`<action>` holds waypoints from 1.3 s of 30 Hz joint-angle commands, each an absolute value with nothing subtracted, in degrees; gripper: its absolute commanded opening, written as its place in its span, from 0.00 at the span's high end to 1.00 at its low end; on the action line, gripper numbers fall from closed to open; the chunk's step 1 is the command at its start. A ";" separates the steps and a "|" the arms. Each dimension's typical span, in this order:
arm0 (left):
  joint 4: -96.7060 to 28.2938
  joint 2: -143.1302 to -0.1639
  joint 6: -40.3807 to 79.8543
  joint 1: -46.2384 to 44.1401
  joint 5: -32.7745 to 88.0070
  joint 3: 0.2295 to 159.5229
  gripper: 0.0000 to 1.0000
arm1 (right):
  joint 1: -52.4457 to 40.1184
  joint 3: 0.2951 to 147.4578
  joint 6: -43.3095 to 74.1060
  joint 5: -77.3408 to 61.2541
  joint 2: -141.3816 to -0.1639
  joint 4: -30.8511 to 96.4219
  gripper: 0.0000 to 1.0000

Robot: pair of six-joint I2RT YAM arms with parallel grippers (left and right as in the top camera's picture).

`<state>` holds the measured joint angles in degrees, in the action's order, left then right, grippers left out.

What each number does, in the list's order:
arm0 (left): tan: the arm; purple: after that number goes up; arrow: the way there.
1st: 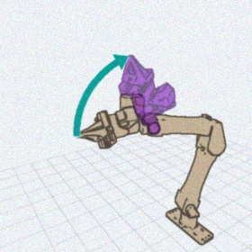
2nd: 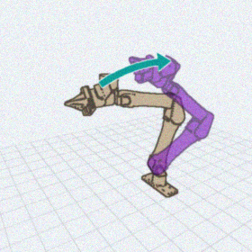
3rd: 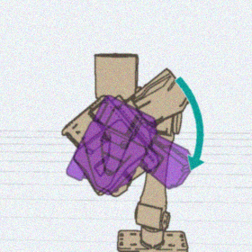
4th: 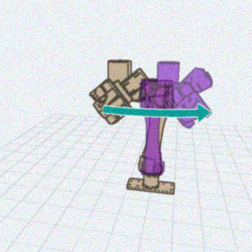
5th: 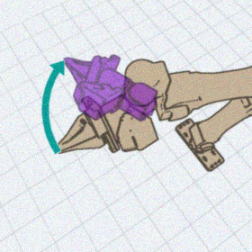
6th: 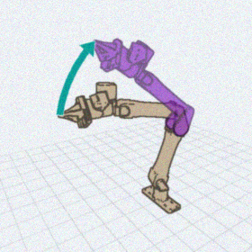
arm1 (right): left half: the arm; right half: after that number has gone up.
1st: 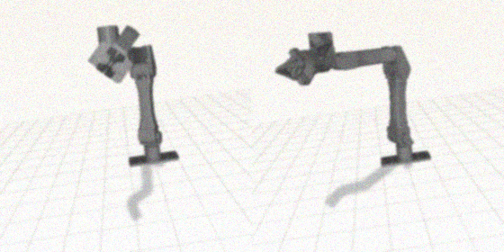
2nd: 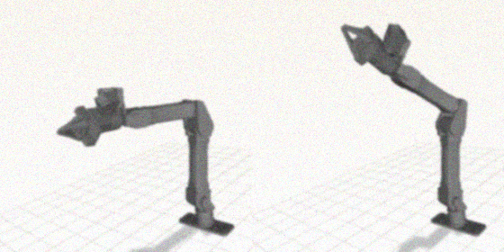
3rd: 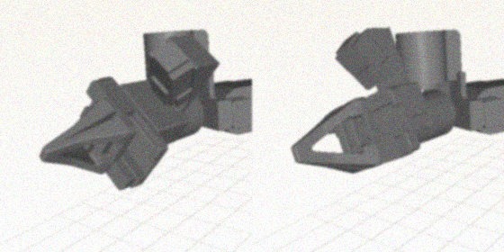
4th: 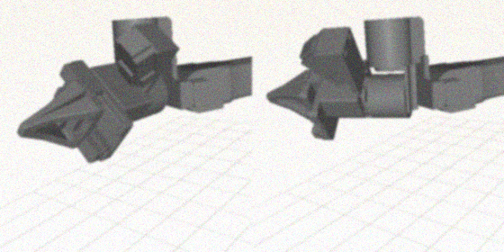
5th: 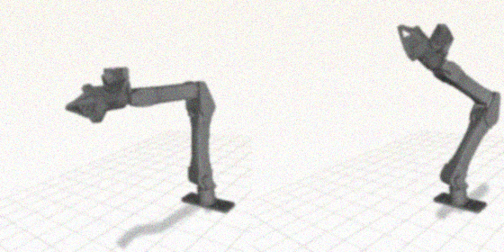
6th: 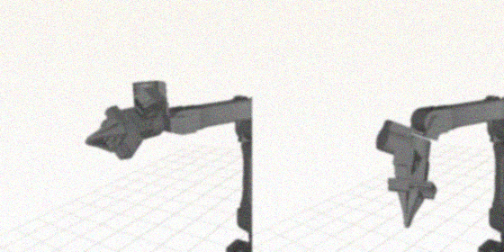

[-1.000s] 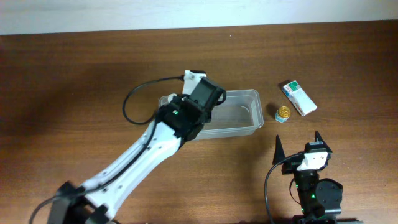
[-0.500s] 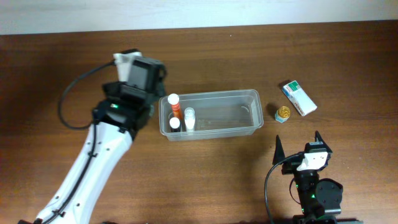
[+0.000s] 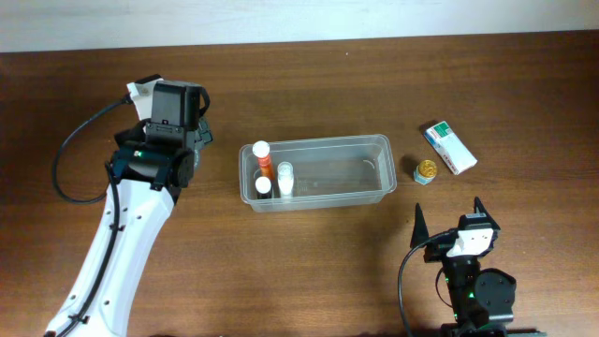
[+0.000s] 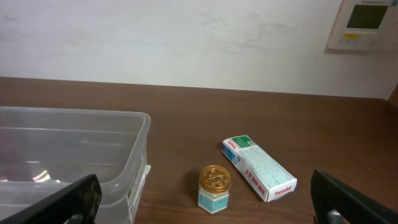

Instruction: Pack container

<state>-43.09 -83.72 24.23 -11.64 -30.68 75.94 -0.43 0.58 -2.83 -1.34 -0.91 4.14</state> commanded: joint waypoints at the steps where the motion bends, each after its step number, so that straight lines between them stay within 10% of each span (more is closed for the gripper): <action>1: -43.13 -82.48 23.90 -11.44 -31.29 76.05 0.01 | -0.32 0.32 -2.76 -1.04 -0.54 4.49 0.02; 20: -43.13 -82.48 23.92 -11.44 -31.29 76.05 0.01 | -0.32 11.18 11.92 -6.22 -2.17 8.60 0.02; 39: -43.13 -82.48 23.90 -11.44 -31.29 76.05 0.01 | -0.27 61.49 5.74 -5.15 -50.89 24.80 0.02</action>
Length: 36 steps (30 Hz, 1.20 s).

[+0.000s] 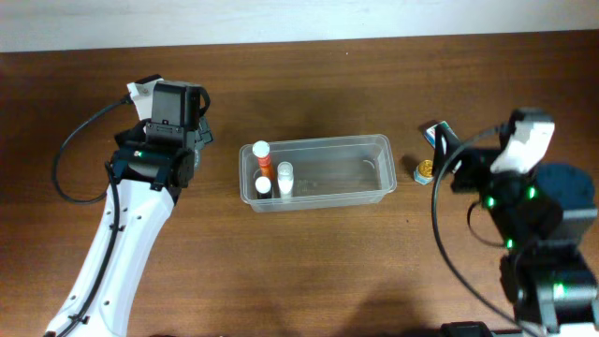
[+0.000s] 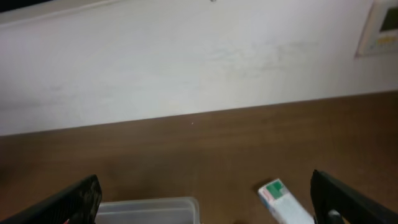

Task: Pack container
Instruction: 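Move right gripper over the gold-lidded jar and lower around it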

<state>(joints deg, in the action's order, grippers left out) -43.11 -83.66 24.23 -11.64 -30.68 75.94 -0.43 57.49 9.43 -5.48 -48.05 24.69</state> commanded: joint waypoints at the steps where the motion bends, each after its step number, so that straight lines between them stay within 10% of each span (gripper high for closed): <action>1: -43.13 -82.48 23.92 -11.46 -31.29 76.05 0.01 | -0.27 61.89 5.76 -5.15 -51.66 24.77 0.02; 19: -43.13 -82.48 23.90 -11.44 -31.29 76.05 0.01 | -0.19 61.95 -7.38 17.02 -62.92 32.34 0.02; 36: -43.16 -82.48 23.92 -11.44 -31.29 76.05 0.01 | 21.04 80.27 -14.70 -6.09 -87.50 49.67 0.06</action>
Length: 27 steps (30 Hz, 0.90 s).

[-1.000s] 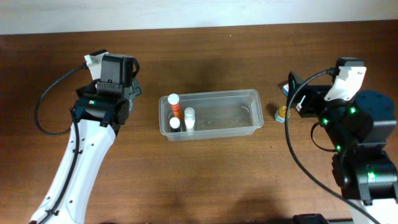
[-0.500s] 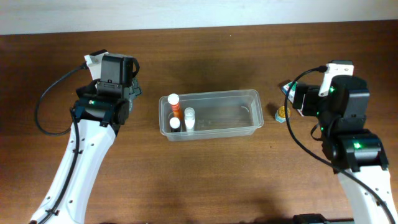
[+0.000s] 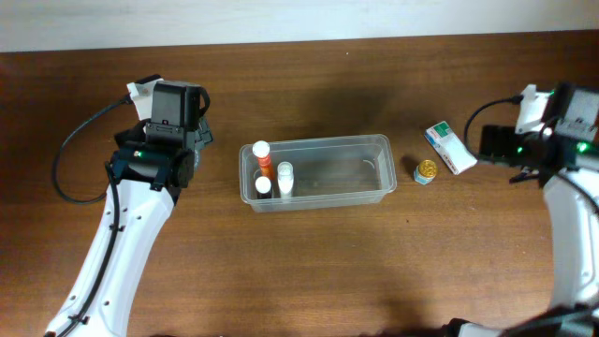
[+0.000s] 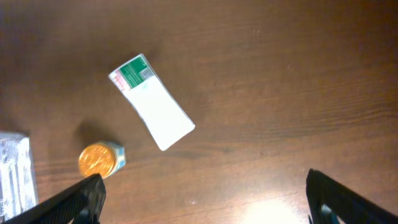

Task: Pack container
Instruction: 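Move right gripper over the gold-lidded jar and lower around it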

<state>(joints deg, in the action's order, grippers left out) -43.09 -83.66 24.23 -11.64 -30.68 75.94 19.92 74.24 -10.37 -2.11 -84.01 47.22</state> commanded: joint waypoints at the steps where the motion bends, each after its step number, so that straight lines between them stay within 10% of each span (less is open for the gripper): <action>1: -43.13 -82.50 23.92 -11.44 -31.29 76.05 0.01 | 21.04 81.36 -15.55 -6.04 -88.73 50.28 0.07; 27: -43.13 -82.48 23.92 -11.46 -31.29 76.05 0.01 | 18.37 82.00 -12.49 -14.59 -93.93 54.98 0.10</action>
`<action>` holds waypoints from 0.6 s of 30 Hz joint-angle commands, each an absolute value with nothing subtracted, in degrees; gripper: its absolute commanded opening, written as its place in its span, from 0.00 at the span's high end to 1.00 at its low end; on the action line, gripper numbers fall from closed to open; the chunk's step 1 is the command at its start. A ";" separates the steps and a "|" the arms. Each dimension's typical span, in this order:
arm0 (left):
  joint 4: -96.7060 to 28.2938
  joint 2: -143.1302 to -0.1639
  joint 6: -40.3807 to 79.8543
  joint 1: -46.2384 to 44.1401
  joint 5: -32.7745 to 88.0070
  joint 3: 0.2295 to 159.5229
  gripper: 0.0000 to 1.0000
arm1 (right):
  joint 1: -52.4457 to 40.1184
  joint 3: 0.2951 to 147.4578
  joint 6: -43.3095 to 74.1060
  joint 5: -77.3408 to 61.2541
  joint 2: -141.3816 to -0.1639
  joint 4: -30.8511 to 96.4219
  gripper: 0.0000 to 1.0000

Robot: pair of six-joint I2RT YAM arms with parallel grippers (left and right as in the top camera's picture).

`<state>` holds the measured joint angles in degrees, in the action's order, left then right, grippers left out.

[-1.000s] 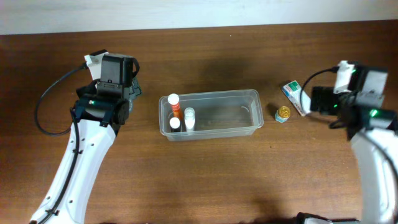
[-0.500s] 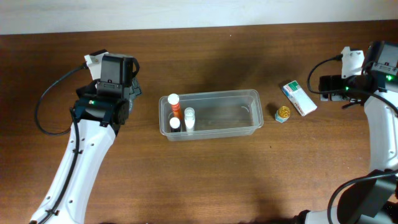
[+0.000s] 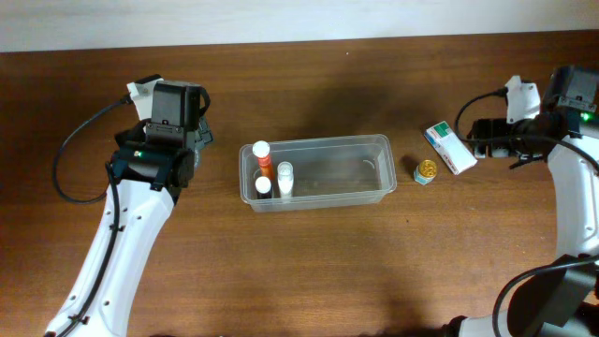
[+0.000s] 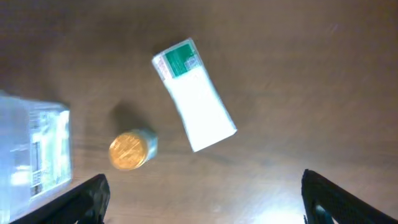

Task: Pack container
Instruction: 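Move right gripper over the gold-lidded jar and lower around it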

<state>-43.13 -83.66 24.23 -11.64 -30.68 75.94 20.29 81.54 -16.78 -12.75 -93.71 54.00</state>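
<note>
A clear plastic container [image 3: 318, 171] lies mid-table with an orange bottle [image 3: 263, 157] and two white bottles [image 3: 284, 178] standing at its left end. To its right stand a gold-lidded jar [image 3: 426, 170] and a white-and-green box [image 3: 450, 148]. My right gripper [image 3: 482, 139] hovers just right of the box, open, nothing between its fingers. From the right wrist I look down on the box [image 4: 194, 94], the jar [image 4: 132, 150] and the container's end [image 4: 34, 149], with the gripper [image 4: 202, 202] spread wide. My left gripper [image 3: 173, 112] rests left of the container; its jaws are hidden.
The table's back edge meets a pale wall at the top of the overhead view. A black cable loops left of the left arm [image 3: 122, 234]. Bare brown wood lies in front of the container.
My right gripper has shifted a little left and toward the back, closer to the box. In the wrist view the box and jar sit further right and the container's end has appeared.
My right arm first sat low at the front edge, looking level at the container, jar and box. Then it was raised at the right, facing the wall. Later it looked down beside the box, and now hovers nearer it. My left arm stayed still.
</note>
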 commanded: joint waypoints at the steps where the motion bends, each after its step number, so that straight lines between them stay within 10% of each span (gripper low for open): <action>1: -43.13 -82.48 23.90 -11.44 -31.29 76.05 0.01 | 17.52 81.76 -11.86 -14.57 -93.93 55.31 0.10; 18: -43.13 -82.48 23.92 -11.46 -31.29 76.05 0.00 | 5.19 72.88 1.87 -1.63 -94.13 45.58 0.00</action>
<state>-43.11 -83.66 24.23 -11.64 -30.68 75.94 6.90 76.23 -2.68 -7.46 -93.91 47.40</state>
